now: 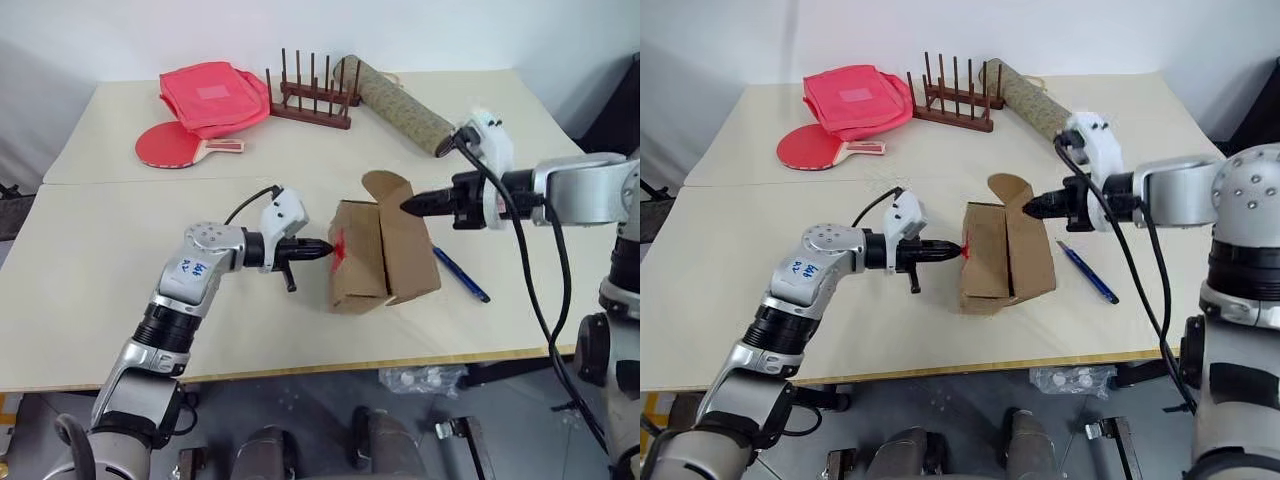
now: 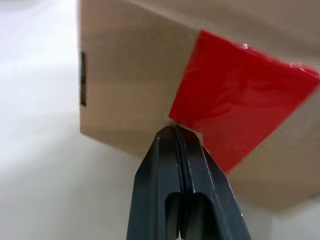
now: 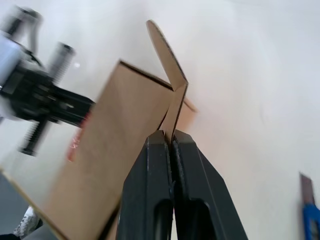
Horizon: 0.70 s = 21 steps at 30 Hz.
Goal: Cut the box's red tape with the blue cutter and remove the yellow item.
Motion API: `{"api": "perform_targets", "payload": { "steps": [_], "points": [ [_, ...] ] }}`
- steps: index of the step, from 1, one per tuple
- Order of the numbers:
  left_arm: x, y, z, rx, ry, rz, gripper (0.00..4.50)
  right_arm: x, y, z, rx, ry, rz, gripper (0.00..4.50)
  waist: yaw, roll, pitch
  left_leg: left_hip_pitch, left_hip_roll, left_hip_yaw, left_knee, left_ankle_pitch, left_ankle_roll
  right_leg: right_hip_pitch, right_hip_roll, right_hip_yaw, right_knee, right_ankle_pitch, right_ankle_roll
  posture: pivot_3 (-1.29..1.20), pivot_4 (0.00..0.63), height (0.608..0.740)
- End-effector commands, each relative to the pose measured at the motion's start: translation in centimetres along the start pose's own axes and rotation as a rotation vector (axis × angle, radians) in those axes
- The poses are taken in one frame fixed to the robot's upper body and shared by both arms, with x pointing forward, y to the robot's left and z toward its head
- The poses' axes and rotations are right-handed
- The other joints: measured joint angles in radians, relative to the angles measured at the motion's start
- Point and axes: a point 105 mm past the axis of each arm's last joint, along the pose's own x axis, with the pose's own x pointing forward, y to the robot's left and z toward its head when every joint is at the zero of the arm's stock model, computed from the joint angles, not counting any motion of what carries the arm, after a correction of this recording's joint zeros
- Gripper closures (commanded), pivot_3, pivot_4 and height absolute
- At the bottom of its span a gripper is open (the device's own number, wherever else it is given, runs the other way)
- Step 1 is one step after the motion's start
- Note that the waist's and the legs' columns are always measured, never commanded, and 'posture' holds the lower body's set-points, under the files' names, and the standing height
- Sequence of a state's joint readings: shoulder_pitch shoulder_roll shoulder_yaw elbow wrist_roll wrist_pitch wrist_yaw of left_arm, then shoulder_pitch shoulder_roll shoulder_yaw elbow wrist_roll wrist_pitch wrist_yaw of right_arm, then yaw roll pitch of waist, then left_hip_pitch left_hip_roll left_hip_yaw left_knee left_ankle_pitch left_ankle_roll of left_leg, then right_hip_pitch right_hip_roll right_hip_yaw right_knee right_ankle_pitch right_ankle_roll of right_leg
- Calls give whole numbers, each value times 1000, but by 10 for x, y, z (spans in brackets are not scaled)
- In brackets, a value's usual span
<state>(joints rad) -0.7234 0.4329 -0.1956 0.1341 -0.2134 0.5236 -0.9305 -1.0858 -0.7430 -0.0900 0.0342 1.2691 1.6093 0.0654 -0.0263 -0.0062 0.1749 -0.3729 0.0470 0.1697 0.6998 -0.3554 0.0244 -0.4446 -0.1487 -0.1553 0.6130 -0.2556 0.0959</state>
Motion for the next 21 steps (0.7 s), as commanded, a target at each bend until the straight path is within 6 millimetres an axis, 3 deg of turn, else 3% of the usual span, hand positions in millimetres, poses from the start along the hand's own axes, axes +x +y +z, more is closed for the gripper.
{"api": "perform_targets", "payload": {
  "steps": [1, 8, 13, 16, 21],
  "points": [
    [-6, 2, 4, 17, -14, 14, 4500, -1, 13, 7, -22, -6, 36, 4442, 1, 0, 0, 0, 0, 0, 0, 0, 0, 0, 0, 0, 0, 0, 0, 0, 150, 740],
    [-35, 7, 12, -101, -70, 5, 4500, 16, 3, -8, 22, 74, -29, 4442, -1, 0, 0, -1, 1, -1, -1, 0, 0, 0, 0, -1, -1, 0, 0, 0, 150, 740],
    [-58, 0, 39, -183, -177, -65, 4500, 24, 1, -6, 36, 85, -52, 4442, -2, 0, 0, -1, 2, -1, -1, 0, 0, -1, 0, -1, -1, 0, 0, 0, 150, 740],
    [-50, -2, 61, -160, -247, -83, 4500, 27, 4, -2, 27, 84, -44, 4442, 2, 0, 0, -1, 2, -1, 0, 0, 0, 0, 0, -1, -1, 0, 0, 0, 150, 740],
    [-17, -5, 58, -66, -186, -92, 4500, 28, 10, 1, 7, 78, -30, 4442, 0, 0, 0, -1, 0, -1, 0, 0, 1, 0, 0, 0, -2, 1, 1, 0, 150, 740]
  ]
}}
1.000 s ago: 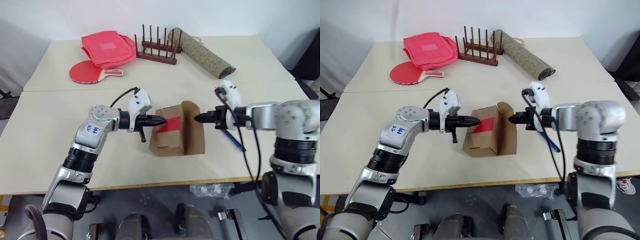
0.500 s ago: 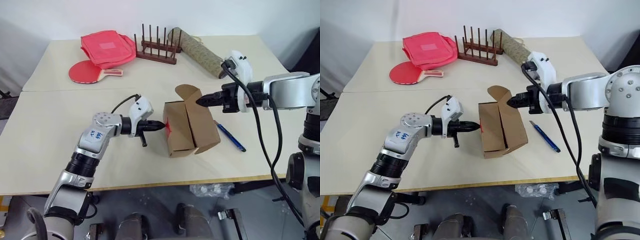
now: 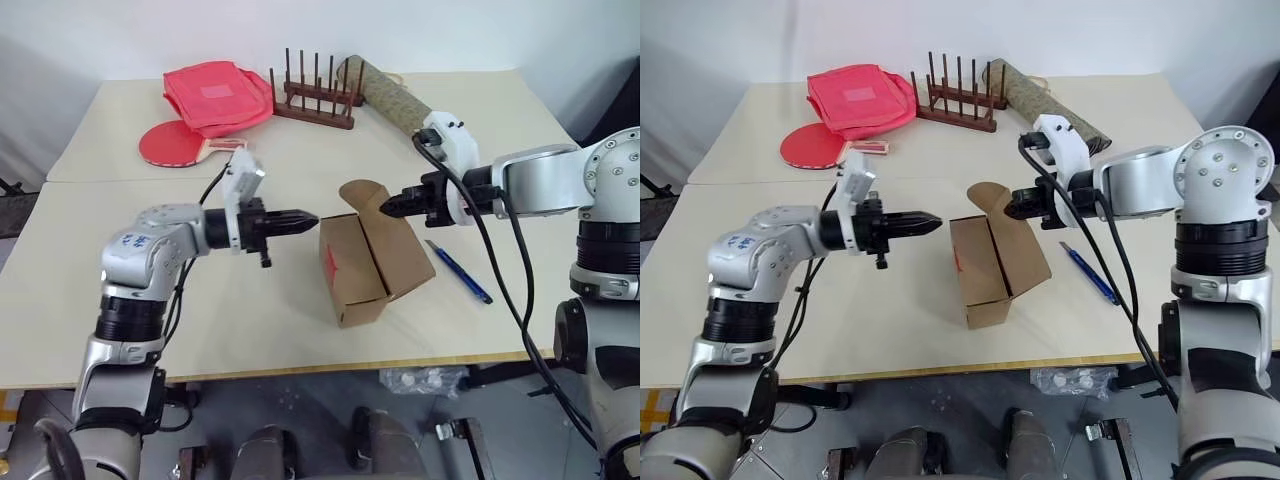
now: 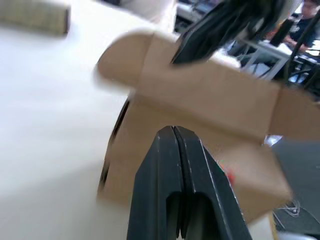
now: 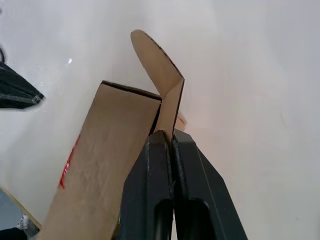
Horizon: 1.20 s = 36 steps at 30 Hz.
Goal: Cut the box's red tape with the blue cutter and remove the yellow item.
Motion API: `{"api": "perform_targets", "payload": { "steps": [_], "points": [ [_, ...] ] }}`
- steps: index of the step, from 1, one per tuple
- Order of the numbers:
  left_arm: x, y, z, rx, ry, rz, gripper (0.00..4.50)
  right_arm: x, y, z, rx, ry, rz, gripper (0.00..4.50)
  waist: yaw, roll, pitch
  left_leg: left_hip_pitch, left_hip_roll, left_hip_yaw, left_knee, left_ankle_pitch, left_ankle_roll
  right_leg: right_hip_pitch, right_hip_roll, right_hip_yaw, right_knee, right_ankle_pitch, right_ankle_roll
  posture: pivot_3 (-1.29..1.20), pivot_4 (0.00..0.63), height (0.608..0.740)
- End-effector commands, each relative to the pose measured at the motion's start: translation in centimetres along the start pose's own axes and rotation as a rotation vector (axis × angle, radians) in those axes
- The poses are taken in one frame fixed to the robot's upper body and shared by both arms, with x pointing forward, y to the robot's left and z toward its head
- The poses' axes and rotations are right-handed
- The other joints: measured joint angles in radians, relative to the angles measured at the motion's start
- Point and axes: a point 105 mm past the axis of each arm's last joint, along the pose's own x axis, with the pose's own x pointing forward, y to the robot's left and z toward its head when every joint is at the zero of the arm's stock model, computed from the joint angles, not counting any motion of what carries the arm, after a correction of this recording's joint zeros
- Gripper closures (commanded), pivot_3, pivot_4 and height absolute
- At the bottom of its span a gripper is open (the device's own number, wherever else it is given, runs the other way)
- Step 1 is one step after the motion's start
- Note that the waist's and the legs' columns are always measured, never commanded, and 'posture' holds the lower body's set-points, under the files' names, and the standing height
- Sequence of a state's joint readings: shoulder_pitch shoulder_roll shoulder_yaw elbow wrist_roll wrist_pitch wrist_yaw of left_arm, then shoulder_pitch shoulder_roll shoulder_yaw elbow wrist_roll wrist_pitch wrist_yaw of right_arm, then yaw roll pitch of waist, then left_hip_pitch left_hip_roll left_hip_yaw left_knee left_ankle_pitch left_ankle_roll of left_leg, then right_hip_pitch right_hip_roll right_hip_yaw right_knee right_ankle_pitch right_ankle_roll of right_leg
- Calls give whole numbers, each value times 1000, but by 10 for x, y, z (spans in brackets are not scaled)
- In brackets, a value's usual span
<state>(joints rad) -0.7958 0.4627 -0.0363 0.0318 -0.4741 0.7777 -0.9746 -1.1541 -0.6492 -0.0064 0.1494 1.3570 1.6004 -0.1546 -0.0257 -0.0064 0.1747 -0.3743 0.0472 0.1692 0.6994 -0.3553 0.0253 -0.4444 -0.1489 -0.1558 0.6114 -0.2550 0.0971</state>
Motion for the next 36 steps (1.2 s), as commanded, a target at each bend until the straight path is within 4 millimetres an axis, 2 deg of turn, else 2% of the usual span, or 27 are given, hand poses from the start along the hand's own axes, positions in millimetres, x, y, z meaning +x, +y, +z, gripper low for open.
{"api": "perform_targets", "payload": {
  "steps": [1, 4, 7, 10, 15, 22, 29, 33, 36],
  "points": [
    [17, 2, 0, 99, 27, 6, 4500, -1, 5, 0, -27, 6, 11, 4442, -1, 0, 0, 0, 0, 0, 0, 0, 0, 0, 0, 0, 0, 0, 0, 0, 150, 740],
    [22, 5, -9, 141, 90, 4, 4500, -3, 6, 1, -34, 2, 9, 4442, -3, 0, 0, 0, -1, 1, -1, 0, 0, 0, 2, 0, -1, 0, 0, 0, 150, 740],
    [12, 10, -21, 190, 201, 3, 4500, -9, 6, 2, -49, -8, 0, 4442, -4, 0, 0, 0, 0, 2, -1, 0, -1, -1, 3, 0, -1, 0, -1, 0, 150, 740],
    [-2, 16, -41, 275, 359, -6, 4500, -13, 6, 5, -55, -22, -4, 4442, -3, 0, 0, 0, 0, 2, -1, 0, -1, -1, 3, 0, -1, 0, -1, 0, 150, 740],
    [-15, 16, -59, 335, 488, -43, 4500, -19, 9, 9, -72, -30, -7, 4442, -2, 0, 0, 1, 1, 2, -1, 0, -1, -1, 2, 1, 0, 0, -1, 0, 150, 740],
    [-22, 9, -75, 325, 533, -58, 4500, -23, -4, 2, -42, -9, -60, 4442, 2, 0, -2, 2, 2, 2, -1, -1, 0, 0, 0, 1, 0, 0, -1, 0, 150, 740],
    [-34, 4, -89, 271, 563, -38, 4500, -17, -19, -17, 12, 34, -95, 4442, 6, 0, -10, 4, 2, 1, -1, -1, 1, 2, 0, 1, -1, 0, -1, 0, 150, 740],
    [-44, 1, -97, 237, 587, -22, 4500, -13, -29, -28, 50, 56, -121, 4442, 18, 6, -12, 4, 2, 2, 0, -1, 2, 2, -1, 2, -1, 0, 0, 0, 150, 740],
    [-45, 2, -99, 231, 589, -9, 4500, -12, -29, -29, 58, 54, -115, 4442, 27, 3, -6, -1, 2, 2, 1, -1, 3, -2, -1, 2, 0, 0, 0, 0, 150, 740]
  ]
}}
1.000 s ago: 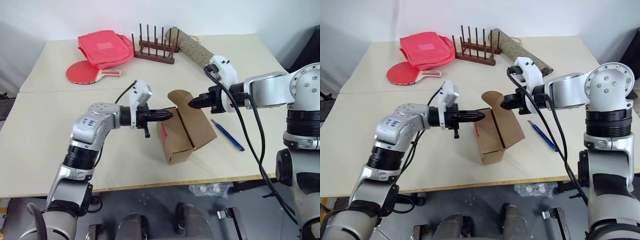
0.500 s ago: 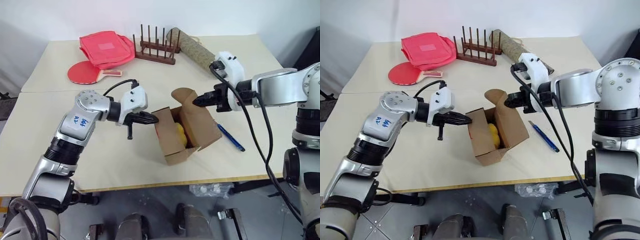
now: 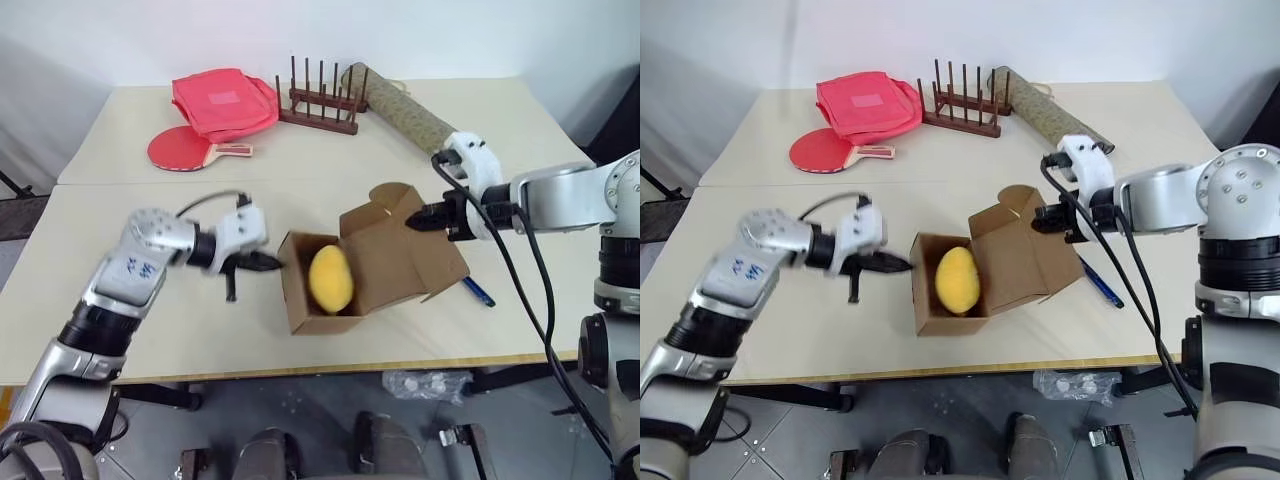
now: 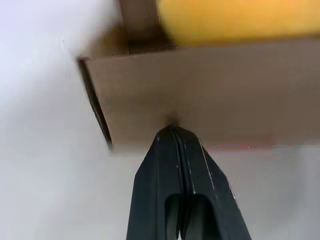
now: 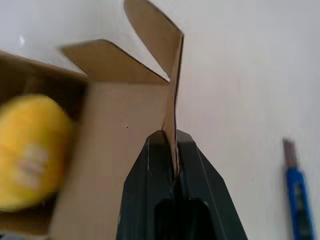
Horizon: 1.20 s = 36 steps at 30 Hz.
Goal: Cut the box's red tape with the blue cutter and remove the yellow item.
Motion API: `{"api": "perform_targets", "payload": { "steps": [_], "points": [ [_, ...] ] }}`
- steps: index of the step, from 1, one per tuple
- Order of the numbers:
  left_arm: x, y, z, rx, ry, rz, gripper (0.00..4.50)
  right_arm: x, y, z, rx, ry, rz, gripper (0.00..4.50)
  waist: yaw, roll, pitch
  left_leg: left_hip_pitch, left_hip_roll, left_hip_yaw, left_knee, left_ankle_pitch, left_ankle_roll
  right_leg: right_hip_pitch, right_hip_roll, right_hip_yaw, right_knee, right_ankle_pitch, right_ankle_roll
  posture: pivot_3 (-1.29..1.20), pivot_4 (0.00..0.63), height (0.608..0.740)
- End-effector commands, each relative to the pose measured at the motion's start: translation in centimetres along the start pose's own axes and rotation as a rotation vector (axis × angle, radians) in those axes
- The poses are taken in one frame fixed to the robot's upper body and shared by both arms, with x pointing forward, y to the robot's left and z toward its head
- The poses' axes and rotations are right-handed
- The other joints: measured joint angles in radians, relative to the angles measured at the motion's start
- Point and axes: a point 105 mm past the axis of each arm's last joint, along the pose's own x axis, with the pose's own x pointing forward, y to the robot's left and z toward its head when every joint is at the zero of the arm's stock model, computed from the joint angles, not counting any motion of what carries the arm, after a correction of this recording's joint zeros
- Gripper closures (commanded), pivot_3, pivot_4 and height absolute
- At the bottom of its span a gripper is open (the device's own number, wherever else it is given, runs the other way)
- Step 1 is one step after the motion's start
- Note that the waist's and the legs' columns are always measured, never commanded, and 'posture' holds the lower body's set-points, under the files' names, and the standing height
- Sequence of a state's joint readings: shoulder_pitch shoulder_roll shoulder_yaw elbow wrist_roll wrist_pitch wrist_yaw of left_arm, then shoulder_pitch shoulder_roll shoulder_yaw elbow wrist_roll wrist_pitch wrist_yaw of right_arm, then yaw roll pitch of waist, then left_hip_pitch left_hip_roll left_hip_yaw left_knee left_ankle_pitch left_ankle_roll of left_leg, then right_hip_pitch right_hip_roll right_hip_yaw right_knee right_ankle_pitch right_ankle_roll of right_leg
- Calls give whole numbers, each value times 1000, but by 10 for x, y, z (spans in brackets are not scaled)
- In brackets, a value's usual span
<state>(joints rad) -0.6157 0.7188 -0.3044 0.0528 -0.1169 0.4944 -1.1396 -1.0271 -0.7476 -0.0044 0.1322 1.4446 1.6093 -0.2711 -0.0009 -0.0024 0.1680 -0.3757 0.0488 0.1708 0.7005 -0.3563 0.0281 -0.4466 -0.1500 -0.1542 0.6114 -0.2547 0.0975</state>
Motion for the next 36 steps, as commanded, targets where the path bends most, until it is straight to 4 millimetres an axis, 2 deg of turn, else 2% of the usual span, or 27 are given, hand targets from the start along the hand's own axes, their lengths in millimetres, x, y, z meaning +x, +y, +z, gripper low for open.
{"api": "perform_targets", "payload": {
  "steps": [1, 7, 11, 18, 21, 25, 28, 31, 32, 36],
  "points": [
    [0, 1, 7, 40, 8, 3, 4500, -3, 4, 4, -9, -26, 19, 4442, 3, -1, 1, -3, 0, -1, 1, 0, 0, -1, 0, -2, -1, 0, 0, 0, 150, 740],
    [8, 10, 4, 20, -12, 37, 4500, 14, 0, -18, 17, 8, 19, 4442, 2, -1, 1, -3, -1, 1, -1, 0, 0, 0, 0, -3, -4, 0, 1, 0, 150, 740],
    [9, 18, -2, 7, -9, 56, 4500, 26, -8, -36, -32, 4, -51, 4442, 2, 0, 1, -2, -1, 1, 0, 0, 0, 1, 0, -3, -3, 0, 1, 0, 150, 740],
    [1, 39, -4, -28, -90, 143, 4500, 24, -26, -16, -92, -186, -158, 4442, -3, 0, 1, 0, -1, 0, 1, 0, 1, 1, 0, -1, -1, 1, 1, 0, 150, 740],
    [-6, 48, -5, -45, -122, 189, 4500, 20, -22, -8, -135, -225, -134, 3836, -5, 0, 1, 0, -1, 0, 0, 0, 1, 1, 0, -1, -1, 1, 1, 0, 150, 740],
    [-13, 57, -6, -37, -125, 243, 4500, 16, -19, -2, -158, -244, -125, 2612, -5, 0, 1, 0, -1, 0, 0, 0, 1, 1, 0, -1, -1, 1, 1, 0, 150, 740],
    [-18, 65, 1, -17, -151, 289, 4500, 16, -20, -1, -166, -244, -126, 1573, -5, -1, 1, 0, -1, 0, 0, 0, 1, 1, 1, -1, -1, 1, 1, 0, 150, 740],
    [-30, 78, 33, 26, -269, 352, 4500, 19, -22, -4, -176, -229, -130, 569, -5, -1, 1, -1, -1, 0, 0, 0, 1, 0, 1, -1, -2, 1, 1, 0, 150, 740],
    [-35, 80, 43, 30, -313, 361, 4500, 19, -22, -5, -177, -225, -129, 86, -3, -1, 1, -1, -1, 0, 0, 0, 1, 0, 1, -1, -2, 1, 1, 0, 150, 740],
    [-49, 83, 91, 51, -473, 330, 4500, 24, -23, -7, -181, -211, -124, 29, -2, -2, 2, -3, -2, 1, 0, 0, 1, 0, 0, -4, -4, 1, 1, 0, 150, 740]
  ]
}}
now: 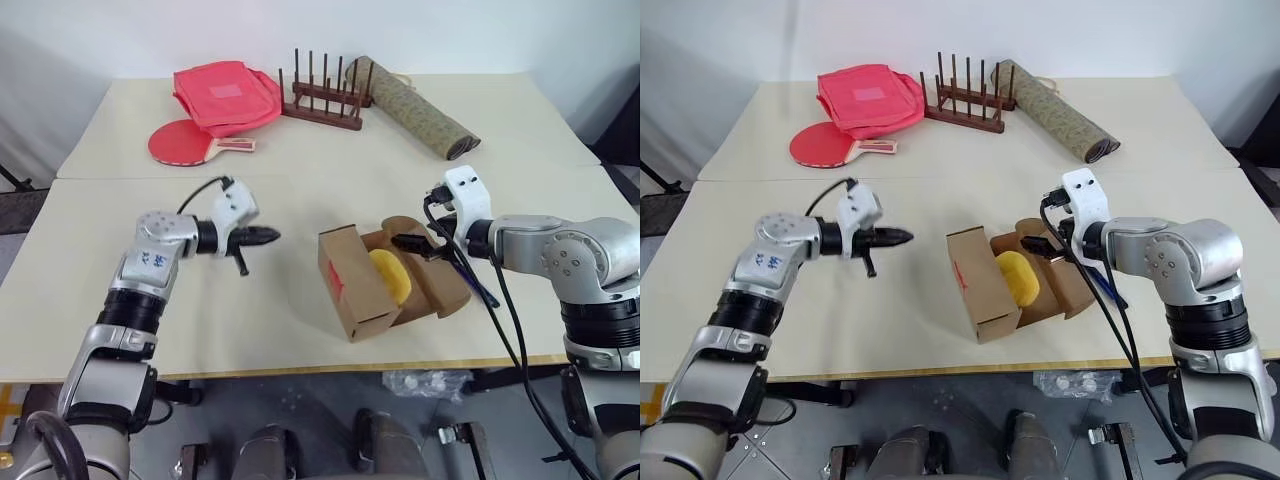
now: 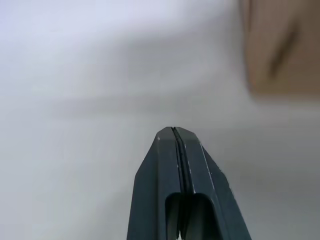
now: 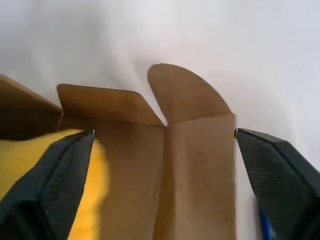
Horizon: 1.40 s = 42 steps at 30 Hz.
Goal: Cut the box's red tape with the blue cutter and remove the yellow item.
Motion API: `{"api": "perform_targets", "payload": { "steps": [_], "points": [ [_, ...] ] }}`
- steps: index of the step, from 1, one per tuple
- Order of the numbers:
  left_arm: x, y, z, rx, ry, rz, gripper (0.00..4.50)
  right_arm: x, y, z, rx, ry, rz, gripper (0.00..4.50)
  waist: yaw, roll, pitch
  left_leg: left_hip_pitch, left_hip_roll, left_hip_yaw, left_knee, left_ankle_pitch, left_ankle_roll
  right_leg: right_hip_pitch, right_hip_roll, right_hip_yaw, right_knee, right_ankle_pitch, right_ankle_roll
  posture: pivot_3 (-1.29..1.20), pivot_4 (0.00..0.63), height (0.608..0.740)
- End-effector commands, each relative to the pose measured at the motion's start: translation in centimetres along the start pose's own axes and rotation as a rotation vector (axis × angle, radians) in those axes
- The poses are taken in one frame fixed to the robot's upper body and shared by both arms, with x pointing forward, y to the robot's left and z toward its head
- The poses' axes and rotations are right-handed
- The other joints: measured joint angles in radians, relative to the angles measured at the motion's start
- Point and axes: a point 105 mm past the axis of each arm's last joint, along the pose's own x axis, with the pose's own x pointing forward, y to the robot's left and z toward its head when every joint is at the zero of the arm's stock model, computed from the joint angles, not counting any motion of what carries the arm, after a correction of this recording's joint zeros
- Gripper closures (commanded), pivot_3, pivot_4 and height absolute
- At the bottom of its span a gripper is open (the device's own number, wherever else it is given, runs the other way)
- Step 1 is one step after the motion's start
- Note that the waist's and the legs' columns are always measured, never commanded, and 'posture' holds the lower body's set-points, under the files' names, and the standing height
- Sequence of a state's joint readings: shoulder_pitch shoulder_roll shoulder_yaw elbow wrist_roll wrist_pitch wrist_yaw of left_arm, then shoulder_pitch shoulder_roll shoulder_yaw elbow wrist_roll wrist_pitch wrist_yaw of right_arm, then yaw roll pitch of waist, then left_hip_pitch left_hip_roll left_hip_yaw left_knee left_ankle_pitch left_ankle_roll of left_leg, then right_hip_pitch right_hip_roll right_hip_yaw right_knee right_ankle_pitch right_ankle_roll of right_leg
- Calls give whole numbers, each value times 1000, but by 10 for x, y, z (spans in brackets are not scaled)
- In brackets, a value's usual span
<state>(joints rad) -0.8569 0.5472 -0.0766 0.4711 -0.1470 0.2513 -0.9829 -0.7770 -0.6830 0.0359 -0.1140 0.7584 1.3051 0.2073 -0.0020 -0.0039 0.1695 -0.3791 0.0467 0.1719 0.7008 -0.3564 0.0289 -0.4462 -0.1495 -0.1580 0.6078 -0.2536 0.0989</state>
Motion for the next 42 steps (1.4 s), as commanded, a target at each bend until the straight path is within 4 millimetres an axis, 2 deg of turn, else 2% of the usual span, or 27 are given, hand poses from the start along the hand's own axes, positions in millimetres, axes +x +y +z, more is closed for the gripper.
{"api": "perform_targets", "payload": {
  "steps": [1, 3, 8, 11, 13, 15, 19, 26, 29, 35, 42],
  "points": [
    [-1, 3, 58, 44, -172, -32, 4500, -1, 2, 9, -29, -35, 7, 29, -1, 0, 0, 0, -1, 0, 0, 0, 0, 0, 0, 0, 0, 0, 0, 0, 150, 740],
    [4, 1, 78, 63, -217, -70, 4500, 1, 1, 8, -29, -33, 11, 29, -2, 0, 0, -1, -2, 1, 0, 0, 0, 0, 1, -1, -1, 0, 0, 0, 150, 740],
    [20, -16, 105, 115, -267, -191, 4500, 6, -4, -3, -37, 8, 4, 29, -5, 0, 0, -1, -2, 3, -1, 0, -1, 0, 2, -2, -2, 0, 0, 0, 150, 740],
    [34, -43, 121, 145, -299, -341, 4500, 7, -11, -12, -68, 47, -27, 29, -3, 0, 0, -1, -2, 3, -1, 0, -1, 0, 2, -2, -2, 0, 0, 0, 150, 740],
    [42, -59, 122, 164, -290, -425, 4500, 7, -13, -16, -68, 64, -23, 29, -2, 0, 0, -2, -2, 3, 0, 0, -1, 0, 2, -2, -3, 0, 0, 0, 150, 740],
    [47, -69, 117, 167, -271, -482, 4500, 8, -12, -19, -56, 78, -4, 29, -4, 0, 0, -2, -2, 3, 0, 0, -1, 0, 2, -2, -3, 0, 0, 0, 150, 740],
    [52, -80, 98, 188, -190, -547, 4500, 8, -7, -20, -43, 87, 37, 857, -12, 0, 0, -2, -2, 2, 0, 0, -2, 0, 3, -3, -3, 0, 0, 0, 150, 740],
    [42, -90, 77, 180, -108, -609, 4500, 3, -4, -14, -41, 67, 50, 3303, -26, 0, 0, -2, -1, 2, -1, 1, -2, 0, 3, -2, -3, 0, 0, 0, 150, 740],
    [37, -95, 62, 182, -50, -624, 4500, -6, -6, -5, -60, 37, 36, 4406, -25, 0, 0, -2, -1, 2, 0, 1, -2, 0, 3, -2, -2, 0, 0, 0, 150, 740],
    [27, -102, 31, 177, 58, -642, 4500, -30, -9, 19, -93, -31, 36, 4457, -22, 1, 0, -3, -2, 0, 0, 1, -2, 0, 2, -2, -2, 0, 0, 0, 150, 740],
    [18, -106, 6, 161, 133, -643, 4500, -30, -21, 9, -82, 7, 11, 4457, -23, 0, 0, 3, -1, 0, 0, 0, -2, 2, 2, 1, 0, 0, 0, 0, 150, 740]
  ]
}}
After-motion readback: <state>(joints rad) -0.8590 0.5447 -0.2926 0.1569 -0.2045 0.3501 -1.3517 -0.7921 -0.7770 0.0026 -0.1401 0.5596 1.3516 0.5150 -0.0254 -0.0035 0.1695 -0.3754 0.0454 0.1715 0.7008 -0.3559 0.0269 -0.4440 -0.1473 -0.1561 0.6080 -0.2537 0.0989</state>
